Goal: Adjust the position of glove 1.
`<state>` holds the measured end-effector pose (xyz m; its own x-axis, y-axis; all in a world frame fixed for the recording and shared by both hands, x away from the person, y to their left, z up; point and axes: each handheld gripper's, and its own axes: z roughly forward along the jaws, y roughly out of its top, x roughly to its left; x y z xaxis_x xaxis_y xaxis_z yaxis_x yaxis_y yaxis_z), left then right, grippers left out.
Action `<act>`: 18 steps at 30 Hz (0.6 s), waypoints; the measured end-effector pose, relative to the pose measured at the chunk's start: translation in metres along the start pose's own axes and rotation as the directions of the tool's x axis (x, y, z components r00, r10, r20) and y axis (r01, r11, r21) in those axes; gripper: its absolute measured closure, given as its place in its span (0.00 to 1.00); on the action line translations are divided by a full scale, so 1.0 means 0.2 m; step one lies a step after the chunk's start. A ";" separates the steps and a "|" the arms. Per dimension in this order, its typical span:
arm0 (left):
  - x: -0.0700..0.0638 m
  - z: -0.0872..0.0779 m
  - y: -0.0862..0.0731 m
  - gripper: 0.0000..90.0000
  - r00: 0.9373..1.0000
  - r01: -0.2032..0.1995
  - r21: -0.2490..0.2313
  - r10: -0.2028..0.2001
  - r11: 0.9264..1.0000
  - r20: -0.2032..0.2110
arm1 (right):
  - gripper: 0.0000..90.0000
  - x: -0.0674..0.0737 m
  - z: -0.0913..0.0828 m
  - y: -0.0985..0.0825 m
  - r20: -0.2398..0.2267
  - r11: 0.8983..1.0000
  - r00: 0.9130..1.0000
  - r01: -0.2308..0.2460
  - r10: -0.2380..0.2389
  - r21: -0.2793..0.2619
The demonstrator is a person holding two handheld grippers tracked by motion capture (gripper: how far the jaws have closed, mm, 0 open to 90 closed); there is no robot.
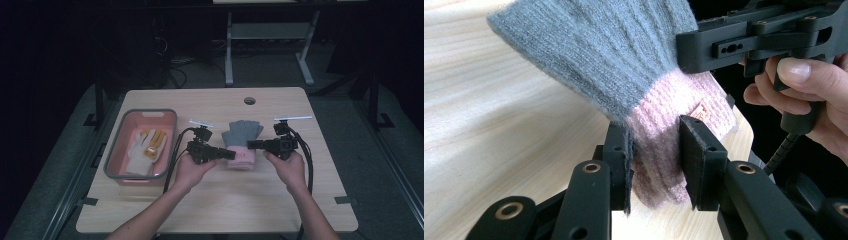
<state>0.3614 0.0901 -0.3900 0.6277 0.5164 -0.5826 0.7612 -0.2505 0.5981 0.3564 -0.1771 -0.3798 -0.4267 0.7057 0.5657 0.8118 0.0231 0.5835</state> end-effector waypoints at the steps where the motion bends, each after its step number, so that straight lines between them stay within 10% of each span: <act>1: 0.00 -0.01 0.00 0.75 1.000 -0.003 0.000 0.003 1.000 -0.002 | 0.83 0.01 0.00 0.00 -0.002 1.000 1.000 0.002 -0.002 -0.001; 18: 0.04 -0.11 0.01 0.75 1.000 -0.004 -0.018 0.004 1.000 -0.023 | 0.83 0.08 0.07 0.07 -0.022 1.000 1.000 0.020 -0.020 0.009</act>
<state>0.3639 0.1120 -0.3809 0.6264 0.5345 -0.5674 0.7556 -0.2378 0.6103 0.3662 -0.1558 -0.3697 -0.4515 0.6891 0.5669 0.8065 0.0434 0.5896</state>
